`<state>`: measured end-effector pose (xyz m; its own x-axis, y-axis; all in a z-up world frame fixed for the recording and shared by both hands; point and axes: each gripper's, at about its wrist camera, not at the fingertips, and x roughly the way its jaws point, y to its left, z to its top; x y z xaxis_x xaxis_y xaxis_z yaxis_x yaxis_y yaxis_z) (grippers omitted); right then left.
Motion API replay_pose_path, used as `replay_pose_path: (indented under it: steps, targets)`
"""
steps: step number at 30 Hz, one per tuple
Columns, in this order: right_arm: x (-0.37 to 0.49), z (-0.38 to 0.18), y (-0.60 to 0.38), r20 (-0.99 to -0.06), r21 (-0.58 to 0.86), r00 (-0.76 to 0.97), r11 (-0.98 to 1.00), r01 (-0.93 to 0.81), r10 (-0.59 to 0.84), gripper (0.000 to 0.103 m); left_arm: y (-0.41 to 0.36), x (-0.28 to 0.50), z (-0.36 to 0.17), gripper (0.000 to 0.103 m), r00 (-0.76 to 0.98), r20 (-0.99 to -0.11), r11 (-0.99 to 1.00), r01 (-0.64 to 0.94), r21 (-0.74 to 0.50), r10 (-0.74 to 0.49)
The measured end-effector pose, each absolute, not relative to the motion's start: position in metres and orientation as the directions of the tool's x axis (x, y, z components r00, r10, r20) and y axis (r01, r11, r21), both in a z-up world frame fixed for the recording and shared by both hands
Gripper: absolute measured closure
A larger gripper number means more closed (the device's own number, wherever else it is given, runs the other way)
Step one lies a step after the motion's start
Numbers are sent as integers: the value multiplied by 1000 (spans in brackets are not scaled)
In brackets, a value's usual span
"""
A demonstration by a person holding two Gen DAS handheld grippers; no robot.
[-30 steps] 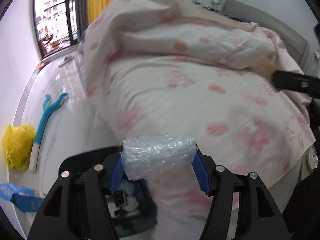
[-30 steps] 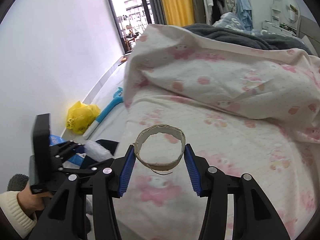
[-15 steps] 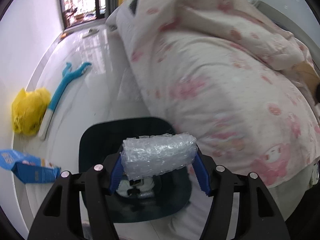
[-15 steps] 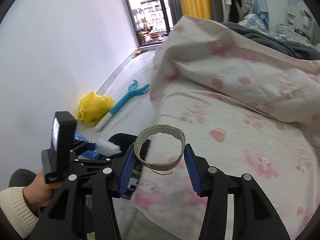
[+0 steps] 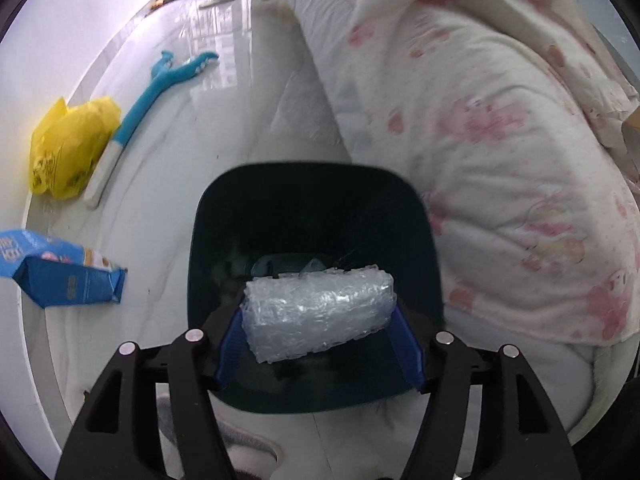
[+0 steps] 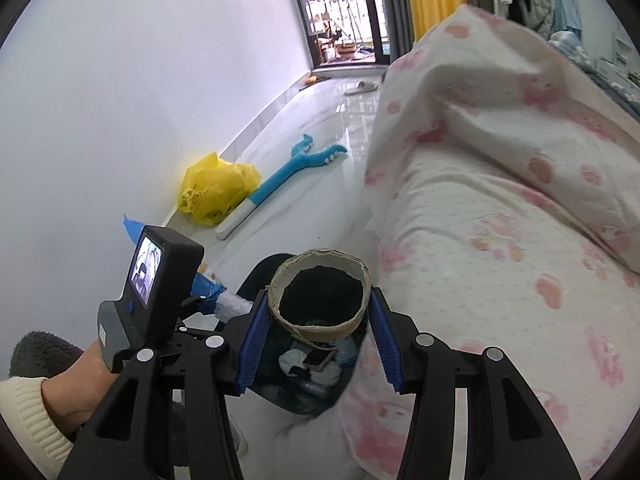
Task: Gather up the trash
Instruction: 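Carry the tape ring and bubble-wrap roll over the green bin with both tools, then open both tools to drop the tape ring and bubble wrap into the bin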
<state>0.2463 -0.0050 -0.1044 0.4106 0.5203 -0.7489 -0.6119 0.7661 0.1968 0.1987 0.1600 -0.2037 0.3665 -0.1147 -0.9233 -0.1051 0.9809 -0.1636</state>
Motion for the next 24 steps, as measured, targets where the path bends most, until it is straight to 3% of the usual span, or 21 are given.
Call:
replay_pose_path:
  steps: [4,16,24]
  targets:
    - [247,-114,18,-766,193,388,760,-620,511,53,173,193,-206,20,358,-927,978,-127,-165,-110]
    - [252,-163,62,-829,190,322,772,-607,457,53,237,163,-189,17,458,-887,952,-241,-190,-61]
    - [256,-199,87,-874,176,269,778,-603,406,53,251,145,-159,17,578,-816,959,-217,-182,-25]
